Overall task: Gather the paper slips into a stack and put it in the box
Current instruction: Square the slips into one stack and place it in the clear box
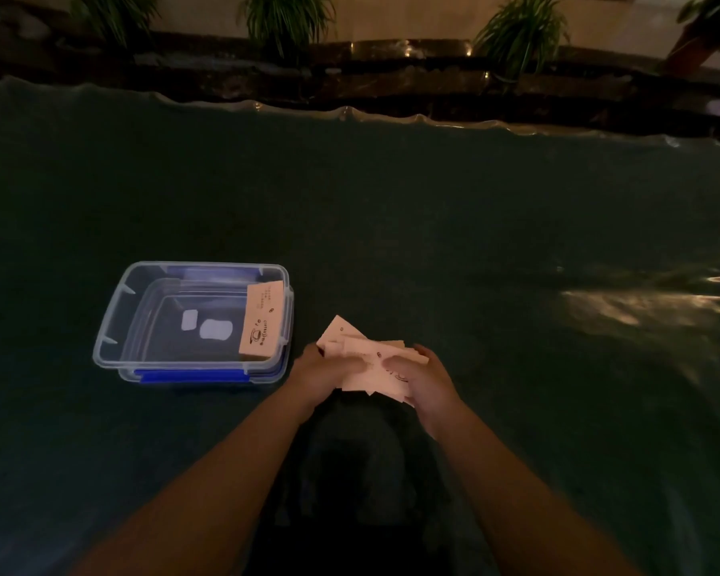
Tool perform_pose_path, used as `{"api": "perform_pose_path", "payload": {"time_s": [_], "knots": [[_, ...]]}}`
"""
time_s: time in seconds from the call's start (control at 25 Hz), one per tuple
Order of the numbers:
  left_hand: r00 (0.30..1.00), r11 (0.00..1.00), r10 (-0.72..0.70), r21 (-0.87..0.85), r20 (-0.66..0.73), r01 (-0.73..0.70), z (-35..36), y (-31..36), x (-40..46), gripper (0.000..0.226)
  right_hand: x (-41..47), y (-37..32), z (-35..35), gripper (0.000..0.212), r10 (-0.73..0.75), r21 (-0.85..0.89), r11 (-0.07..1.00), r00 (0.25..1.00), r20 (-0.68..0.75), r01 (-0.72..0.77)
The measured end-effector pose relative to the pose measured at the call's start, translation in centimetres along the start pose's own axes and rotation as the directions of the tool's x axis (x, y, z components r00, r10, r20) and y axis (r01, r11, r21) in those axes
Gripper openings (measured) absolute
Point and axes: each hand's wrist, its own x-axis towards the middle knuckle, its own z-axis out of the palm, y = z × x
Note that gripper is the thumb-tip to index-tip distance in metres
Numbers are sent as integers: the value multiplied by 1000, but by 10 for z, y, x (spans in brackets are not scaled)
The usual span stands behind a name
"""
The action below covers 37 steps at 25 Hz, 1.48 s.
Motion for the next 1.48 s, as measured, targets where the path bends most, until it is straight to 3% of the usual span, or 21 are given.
{"api": "perform_pose_path", "payload": {"time_s": [0.16, 0.32, 0.52, 0.64, 0.76, 1.0, 1.2, 1.32, 1.48], "knots": [[987, 993, 46, -110, 154, -29, -11, -12, -10, 66, -6, 6, -14, 87, -58, -36, 997, 990, 132, 63], [974, 987, 163, -40, 157, -158, -13, -22, -20, 90, -22, 16, -26, 95, -184, -67, 977, 956, 227, 204], [934, 916, 341, 184, 105, -356, -14, -29, -26, 90, -29, 24, -44, 109, -297, -63, 944, 916, 270, 324], [883, 844, 455, 261, 113, -468, -13, -38, -28, 97, -31, 29, -49, 110, -361, -153, 896, 885, 292, 416], [878, 825, 459, 302, 136, -478, -9, -46, -27, 104, -35, 39, -48, 107, -386, -215, 865, 875, 291, 453], [866, 741, 480, 465, 137, -484, -9, -67, -23, 117, -38, 66, -50, 121, -373, -330, 824, 880, 296, 460], [850, 671, 507, 555, 139, -491, -11, -73, -18, 113, -39, 66, -51, 118, -364, -536, 684, 868, 338, 495], [847, 679, 515, 541, 129, -495, -4, -70, -20, 105, -38, 63, -48, 118, -352, -551, 673, 869, 348, 493], [850, 768, 492, 366, 189, -525, -8, -59, -29, 86, -37, 54, -56, 113, -343, -540, 678, 865, 367, 499]]}}
